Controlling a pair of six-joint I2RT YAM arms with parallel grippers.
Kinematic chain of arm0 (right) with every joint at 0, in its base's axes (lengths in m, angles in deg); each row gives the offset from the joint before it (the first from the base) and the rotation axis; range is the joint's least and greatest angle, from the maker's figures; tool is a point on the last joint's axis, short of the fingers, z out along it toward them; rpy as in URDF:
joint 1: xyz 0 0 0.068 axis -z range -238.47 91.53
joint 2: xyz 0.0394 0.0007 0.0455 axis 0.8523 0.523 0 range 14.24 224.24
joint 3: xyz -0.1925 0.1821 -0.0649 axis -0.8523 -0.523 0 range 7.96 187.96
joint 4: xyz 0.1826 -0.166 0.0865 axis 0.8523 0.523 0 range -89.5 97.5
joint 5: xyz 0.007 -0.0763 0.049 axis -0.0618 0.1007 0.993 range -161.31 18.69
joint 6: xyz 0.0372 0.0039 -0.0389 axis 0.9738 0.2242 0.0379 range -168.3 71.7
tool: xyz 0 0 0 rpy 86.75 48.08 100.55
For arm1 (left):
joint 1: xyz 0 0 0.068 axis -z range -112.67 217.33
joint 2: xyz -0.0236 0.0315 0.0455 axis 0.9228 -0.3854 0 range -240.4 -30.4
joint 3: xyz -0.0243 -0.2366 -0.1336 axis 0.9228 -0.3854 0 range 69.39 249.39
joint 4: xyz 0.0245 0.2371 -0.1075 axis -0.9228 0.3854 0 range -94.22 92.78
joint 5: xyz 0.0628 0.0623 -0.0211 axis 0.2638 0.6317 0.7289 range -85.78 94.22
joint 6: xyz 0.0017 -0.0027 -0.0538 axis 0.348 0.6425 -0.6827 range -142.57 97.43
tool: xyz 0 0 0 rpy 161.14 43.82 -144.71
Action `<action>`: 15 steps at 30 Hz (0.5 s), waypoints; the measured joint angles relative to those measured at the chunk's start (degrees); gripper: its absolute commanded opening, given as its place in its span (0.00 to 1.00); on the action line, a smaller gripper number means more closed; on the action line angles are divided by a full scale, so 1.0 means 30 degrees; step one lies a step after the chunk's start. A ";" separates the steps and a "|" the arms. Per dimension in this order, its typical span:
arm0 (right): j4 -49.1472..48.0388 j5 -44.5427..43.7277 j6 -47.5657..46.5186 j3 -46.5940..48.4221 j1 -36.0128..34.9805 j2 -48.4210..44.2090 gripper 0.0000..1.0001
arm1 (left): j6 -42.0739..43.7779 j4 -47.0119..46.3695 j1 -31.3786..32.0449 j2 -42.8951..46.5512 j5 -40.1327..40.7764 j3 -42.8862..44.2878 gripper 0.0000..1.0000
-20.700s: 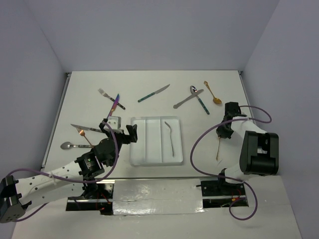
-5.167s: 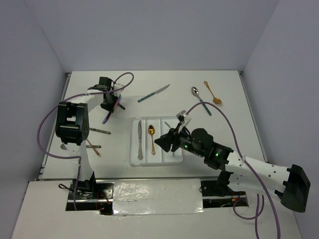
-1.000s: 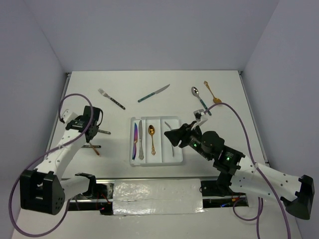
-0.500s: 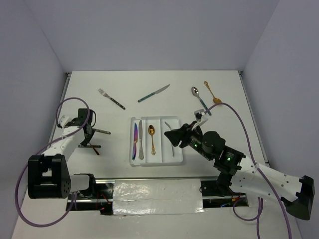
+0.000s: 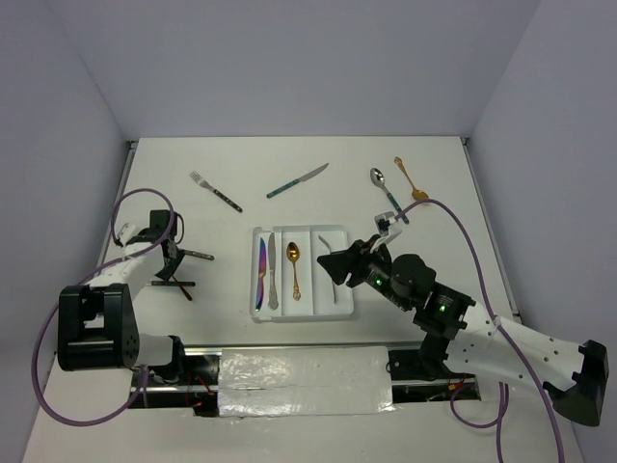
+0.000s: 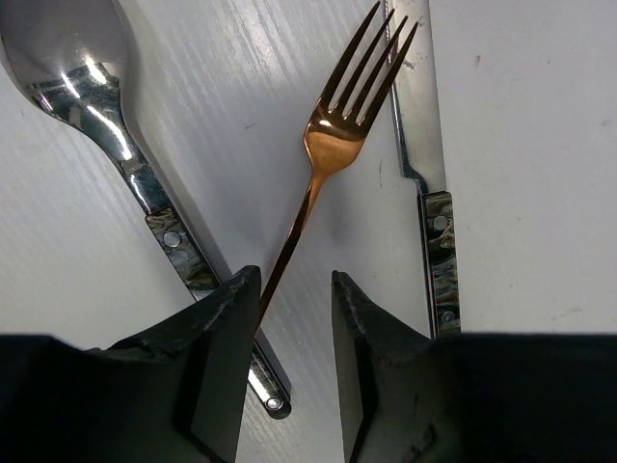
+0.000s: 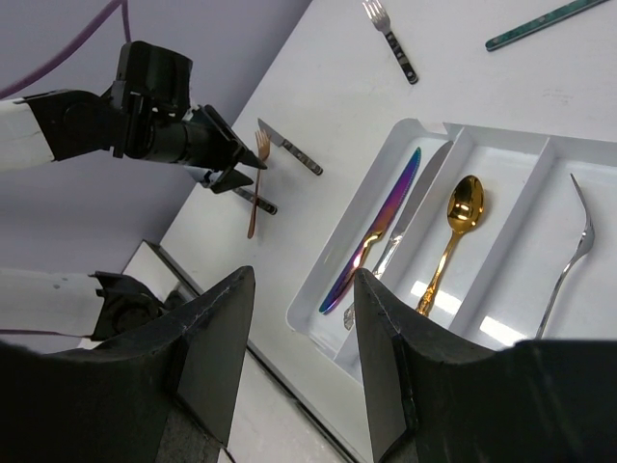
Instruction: Sort the eating utensils into containers
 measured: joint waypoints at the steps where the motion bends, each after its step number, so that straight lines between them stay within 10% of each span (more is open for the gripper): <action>1: 0.0000 0.0000 0.0000 0.0000 0.0000 0.0000 0.53 | 0.0015 -0.0015 -0.0015 0.0000 0.0007 0.0000 0.47; 15: 0.0000 -0.0007 -0.0015 0.0000 0.0007 0.0000 0.53 | 0.0051 -0.0328 -0.0109 -0.0918 0.0102 0.0000 0.46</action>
